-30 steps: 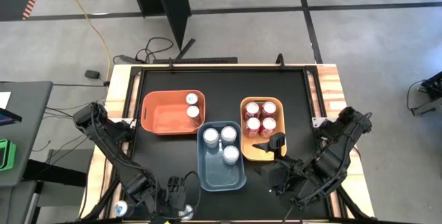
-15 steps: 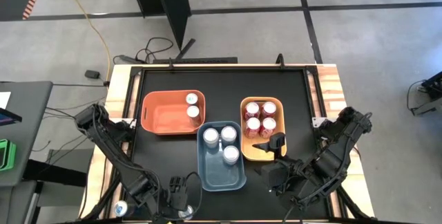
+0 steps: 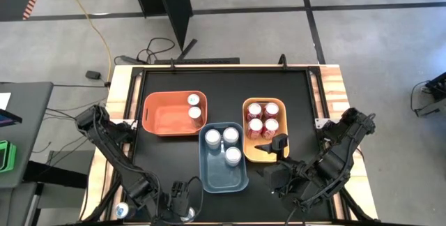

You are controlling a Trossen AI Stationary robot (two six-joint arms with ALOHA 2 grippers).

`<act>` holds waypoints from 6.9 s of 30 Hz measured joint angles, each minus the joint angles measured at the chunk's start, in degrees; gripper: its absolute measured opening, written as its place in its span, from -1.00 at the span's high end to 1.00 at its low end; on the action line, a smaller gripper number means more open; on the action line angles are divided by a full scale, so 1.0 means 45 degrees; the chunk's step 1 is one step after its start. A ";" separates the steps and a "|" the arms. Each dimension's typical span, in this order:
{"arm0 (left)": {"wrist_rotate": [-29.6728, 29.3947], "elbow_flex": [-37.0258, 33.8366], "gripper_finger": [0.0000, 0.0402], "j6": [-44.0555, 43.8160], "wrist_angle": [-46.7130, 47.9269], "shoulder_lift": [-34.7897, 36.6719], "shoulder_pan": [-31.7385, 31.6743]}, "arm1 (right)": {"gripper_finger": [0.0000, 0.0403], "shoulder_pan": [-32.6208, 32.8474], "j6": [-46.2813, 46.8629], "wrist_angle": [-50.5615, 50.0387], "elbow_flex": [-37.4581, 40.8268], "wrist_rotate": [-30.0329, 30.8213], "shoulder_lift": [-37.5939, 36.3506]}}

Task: Sort soda cans
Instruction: Put the right blue soda can into the orange bin

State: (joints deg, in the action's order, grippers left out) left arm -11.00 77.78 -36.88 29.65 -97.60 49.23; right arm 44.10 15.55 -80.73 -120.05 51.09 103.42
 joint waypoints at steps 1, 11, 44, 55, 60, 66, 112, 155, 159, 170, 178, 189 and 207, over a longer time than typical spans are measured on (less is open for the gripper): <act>0.0003 0.0000 -0.77 -0.0035 0.0100 0.0000 0.0000 | -0.85 0.0000 0.0000 0.0000 0.0000 0.0000 0.0000; -0.0525 -0.0010 -0.77 -0.0089 0.0300 0.0000 -0.0005 | -0.85 0.0000 0.0000 -0.0005 0.0000 -0.0005 0.0000; -0.0641 -0.0253 -0.77 -0.0259 -0.0172 -0.0850 -0.0019 | -0.85 -0.0078 0.0000 0.0029 0.0000 -0.0010 -0.0005; -0.0851 -0.0253 -0.77 0.0038 -0.0501 -0.0831 -0.0049 | -0.85 -0.0078 0.0000 0.0029 0.0000 -0.0010 -0.0005; -0.0894 -0.0253 -0.77 0.0047 -0.0501 -0.0831 -0.0049 | -0.85 -0.0078 0.0005 0.0029 0.0000 -0.0010 -0.0005; -0.0884 -0.0253 -0.77 0.0065 -0.0532 -0.0831 -0.0073 | -0.85 -0.0078 0.0005 0.0034 0.0000 -0.0010 -0.0005; -0.5471 0.3944 -0.16 -0.1554 0.9884 0.0248 -0.1479 | -0.85 -0.0062 0.0005 0.0036 0.0003 -0.0010 -0.0005; -0.0903 -0.6329 -0.16 0.6338 0.1809 0.8170 -1.4976 | -0.85 0.0157 0.0121 0.0049 0.0000 -0.0008 -0.0005; 0.0090 -0.6339 -0.16 0.6894 0.1544 0.7496 -1.5897 | -0.85 0.0177 0.0150 0.0093 0.0001 -0.0005 -0.0005; 0.1039 -0.6339 -0.16 0.7328 0.0362 0.6078 -1.6451 | -0.85 0.0491 0.0272 0.0155 0.0000 -0.0010 -0.0005; 0.1088 -0.6271 -0.19 0.7367 0.0139 0.5555 -1.6475 | -0.85 0.0481 0.0461 0.0147 0.0001 -0.0010 -0.0005; 0.0791 -0.6343 -0.31 0.7362 0.0378 0.5954 -1.6537 | -0.85 0.0484 0.0461 0.0141 0.0004 -0.0010 -0.0005; 0.0602 -0.6343 -0.57 0.7168 0.0509 0.5969 -1.6577 | -0.85 0.0481 0.0461 0.0141 0.0005 -0.0010 -0.0005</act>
State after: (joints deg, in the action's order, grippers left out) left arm -8.29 49.23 -4.62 31.94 -70.74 -25.36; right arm 46.26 17.63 -80.09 -120.03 51.05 103.39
